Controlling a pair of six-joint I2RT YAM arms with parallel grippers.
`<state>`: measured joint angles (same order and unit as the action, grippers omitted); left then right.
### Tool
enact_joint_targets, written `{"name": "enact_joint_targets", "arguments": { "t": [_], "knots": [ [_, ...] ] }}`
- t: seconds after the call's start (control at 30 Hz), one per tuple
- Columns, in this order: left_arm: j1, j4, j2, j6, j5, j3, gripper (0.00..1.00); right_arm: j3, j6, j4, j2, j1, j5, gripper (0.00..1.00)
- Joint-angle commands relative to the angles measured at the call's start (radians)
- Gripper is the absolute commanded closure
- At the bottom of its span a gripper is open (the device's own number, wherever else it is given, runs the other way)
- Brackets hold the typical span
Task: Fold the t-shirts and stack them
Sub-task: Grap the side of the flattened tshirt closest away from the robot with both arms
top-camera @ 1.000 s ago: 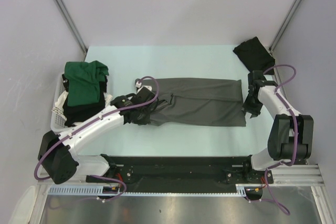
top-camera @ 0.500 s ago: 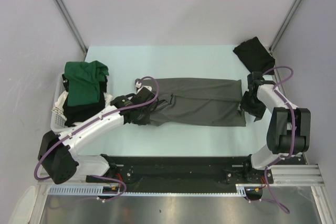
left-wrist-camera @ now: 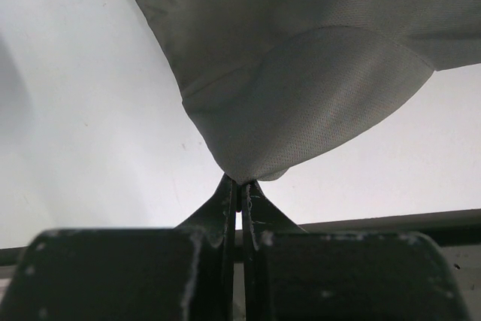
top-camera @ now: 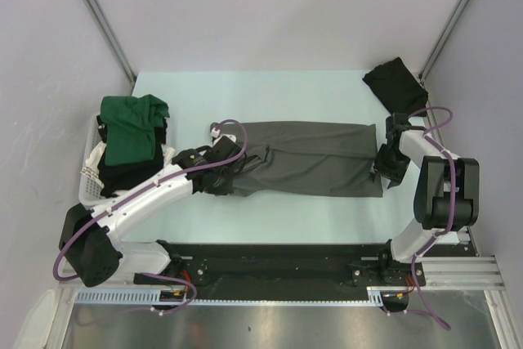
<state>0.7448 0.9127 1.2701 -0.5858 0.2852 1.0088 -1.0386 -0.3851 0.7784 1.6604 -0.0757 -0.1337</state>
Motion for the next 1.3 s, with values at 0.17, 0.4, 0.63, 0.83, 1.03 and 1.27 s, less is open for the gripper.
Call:
{"name": "enact_joint_targets", "arguments": {
  "t": [0.17,0.4,0.63,0.83,1.03,1.27],
  "knots": [
    [-0.005,0.002,0.006,-0.016,0.019,0.048,0.99,-0.02,0.028,-0.025,0.03,-0.007,0.055,0.51],
    [-0.005,-0.006,0.012,-0.013,0.017,0.043,0.99,-0.006,0.022,-0.019,0.025,-0.007,0.071,0.53],
    [-0.007,-0.012,0.023,-0.002,0.016,0.056,0.99,0.002,0.017,0.031,0.002,-0.009,0.06,0.53],
    [-0.007,-0.023,0.034,0.003,0.006,0.065,0.99,0.002,0.015,0.059,-0.008,-0.009,0.071,0.55],
    [-0.007,-0.025,0.031,0.007,0.005,0.067,0.99,0.002,0.012,0.071,-0.03,-0.01,0.091,0.61],
    [-0.007,-0.026,0.023,0.007,0.002,0.054,0.99,0.002,0.009,0.085,-0.033,-0.01,0.1,0.67]
  ]
}}
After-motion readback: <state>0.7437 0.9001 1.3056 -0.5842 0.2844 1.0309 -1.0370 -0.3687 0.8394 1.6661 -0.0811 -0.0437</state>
